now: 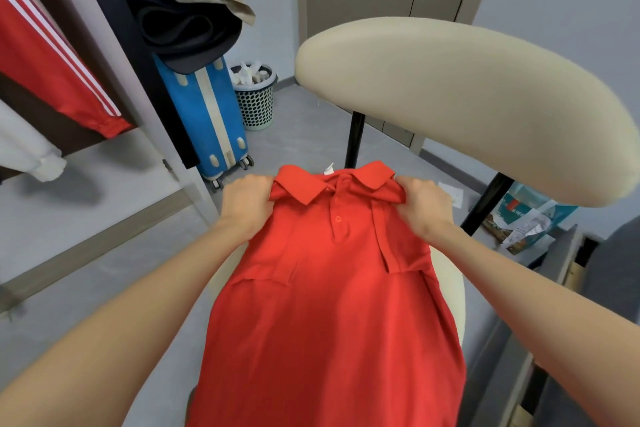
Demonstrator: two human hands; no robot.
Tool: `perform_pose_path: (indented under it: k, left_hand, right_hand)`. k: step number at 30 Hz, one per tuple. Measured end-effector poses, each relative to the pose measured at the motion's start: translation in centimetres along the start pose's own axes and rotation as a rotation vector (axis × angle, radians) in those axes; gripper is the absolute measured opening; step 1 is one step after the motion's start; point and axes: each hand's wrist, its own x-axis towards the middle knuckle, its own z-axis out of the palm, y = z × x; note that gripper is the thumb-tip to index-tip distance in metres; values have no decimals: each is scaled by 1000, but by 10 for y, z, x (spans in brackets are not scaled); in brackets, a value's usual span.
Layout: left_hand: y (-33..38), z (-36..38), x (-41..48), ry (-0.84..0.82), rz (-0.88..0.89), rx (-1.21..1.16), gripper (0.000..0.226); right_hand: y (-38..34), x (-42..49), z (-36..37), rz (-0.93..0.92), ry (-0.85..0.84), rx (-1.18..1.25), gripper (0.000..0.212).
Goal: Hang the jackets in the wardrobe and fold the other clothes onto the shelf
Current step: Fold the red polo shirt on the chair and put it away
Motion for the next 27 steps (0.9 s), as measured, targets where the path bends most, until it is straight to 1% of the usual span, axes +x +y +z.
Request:
perform_pose_path:
  k: [3, 4, 7, 8, 10, 13, 15, 17, 18, 19, 20, 21, 22, 23, 25, 26, 27]
  left_hand:
    - [-5, 1, -35, -62, 20, -111, 28]
    - [-6, 3, -47, -84, 32, -158, 26]
    - [-12, 4, -87, -179, 118, -270, 7]
    - [-15, 5, -99, -224, 172, -285, 9]
    - [-21, 6, -122, -345, 240, -255, 19]
    - [-26, 3, -149, -538, 217, -170, 53]
    - [-24, 0, -162, -604, 188, -173, 71]
    - [-14, -4, -171, -589, 153, -259, 83]
    - [-8, -5, -174, -563, 138, -297, 84]
    - [-2, -4, -177, -530, 131, -325, 79]
    - [4, -3, -180, -491, 133, -340, 68]
    - [9, -4, -182, -443, 153, -336, 52]
    - [12, -6, -185, -392, 191, -305, 37]
    - [14, -9, -189, -334, 243, -253, 26]
    - [16, -13, -194, -232, 350, -144, 19]
    - [16, -14, -197, -227, 380, -109, 19]
    - [17, -15, -199, -260, 391, -95, 21]
  right_hand:
    - [8, -31, -3, -40, -57, 58, 31]
    - [11, -41, -3, -49, -90, 90, 34]
    - [18, -80, -7, -91, -202, 229, 31]
    - [21, -92, -8, -115, -248, 282, 36]
    - [29, -115, -7, -152, -381, 332, 45]
    - [38, -144, -6, -124, -612, 253, 77]
    - [38, -157, -6, -76, -640, 243, 83]
    - [30, -165, -6, -74, -624, 221, 81]
    - [25, -168, -5, -91, -612, 207, 74]
    - [20, -171, -3, -116, -587, 196, 62]
    - [15, -174, -2, -149, -541, 197, 47]
    - [11, -177, -2, -183, -481, 210, 32]
    - [9, -179, -3, -212, -420, 224, 24]
    - [8, -181, -6, -239, -364, 226, 22]
    - [9, -184, -11, -289, -290, 173, 22]
    - [11, -186, -13, -312, -295, 128, 23]
    - [13, -187, -13, -326, -343, 82, 26]
